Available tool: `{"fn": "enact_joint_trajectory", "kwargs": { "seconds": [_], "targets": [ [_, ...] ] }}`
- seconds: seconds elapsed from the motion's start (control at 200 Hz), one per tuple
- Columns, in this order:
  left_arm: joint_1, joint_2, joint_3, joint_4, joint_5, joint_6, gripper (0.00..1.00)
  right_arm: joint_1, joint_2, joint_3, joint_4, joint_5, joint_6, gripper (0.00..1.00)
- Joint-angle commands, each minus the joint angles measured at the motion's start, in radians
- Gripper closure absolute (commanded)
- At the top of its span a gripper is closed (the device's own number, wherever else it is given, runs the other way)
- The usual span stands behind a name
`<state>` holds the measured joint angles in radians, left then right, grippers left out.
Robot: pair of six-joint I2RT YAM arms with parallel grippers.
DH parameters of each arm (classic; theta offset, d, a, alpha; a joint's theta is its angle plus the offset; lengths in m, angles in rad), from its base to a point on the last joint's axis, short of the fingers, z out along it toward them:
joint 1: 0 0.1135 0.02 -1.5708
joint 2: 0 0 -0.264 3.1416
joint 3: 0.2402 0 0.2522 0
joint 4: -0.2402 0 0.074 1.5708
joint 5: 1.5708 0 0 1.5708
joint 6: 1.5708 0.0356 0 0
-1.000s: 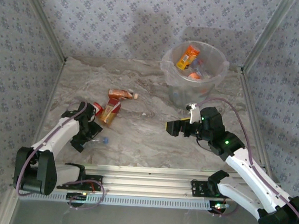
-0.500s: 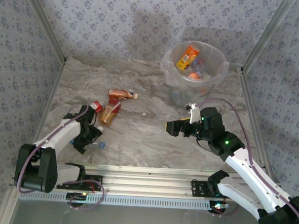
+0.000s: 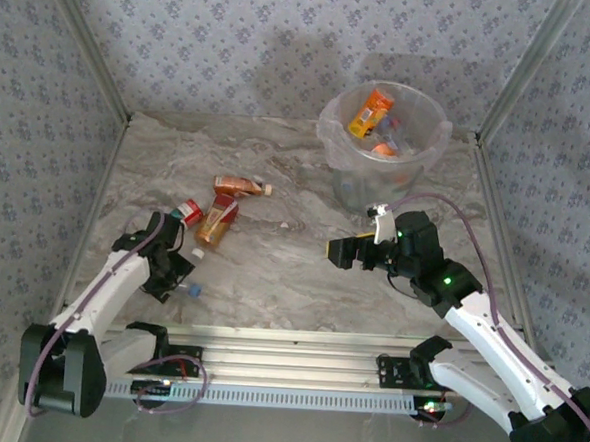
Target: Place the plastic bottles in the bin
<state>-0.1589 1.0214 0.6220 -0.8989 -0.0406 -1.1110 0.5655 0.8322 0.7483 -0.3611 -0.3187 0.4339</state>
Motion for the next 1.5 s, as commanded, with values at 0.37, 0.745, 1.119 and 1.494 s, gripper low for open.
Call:
{"fn": "enact_joint_trajectory", "kwargs": {
  "seconds": [0.37, 0.745, 1.119, 1.494],
  "targets": [
    [-0.284, -0.083, 0.294, 0.043, -0.017, 0.323, 0.44, -0.006, 0.030, 0.048, 0.046, 0.046, 0.161, 0.00],
    [-0.537, -0.019, 0.331, 0.530, 0.316, 0.630, 0.48, -0.061, 0.142, 0.150, 0.252, -0.194, 0.356, 0.00],
    [-0.659, 0.068, 0.415, 0.618, 0.512, 0.703, 0.48, -0.054, 0.235, 0.222, 0.438, -0.318, 0.484, 0.00],
    [-0.718, 0.109, 0.423, 0.706, 0.573, 0.688, 0.47, -0.027, 0.277, 0.238, 0.523, -0.355, 0.539, 0.00]
  ]
}}
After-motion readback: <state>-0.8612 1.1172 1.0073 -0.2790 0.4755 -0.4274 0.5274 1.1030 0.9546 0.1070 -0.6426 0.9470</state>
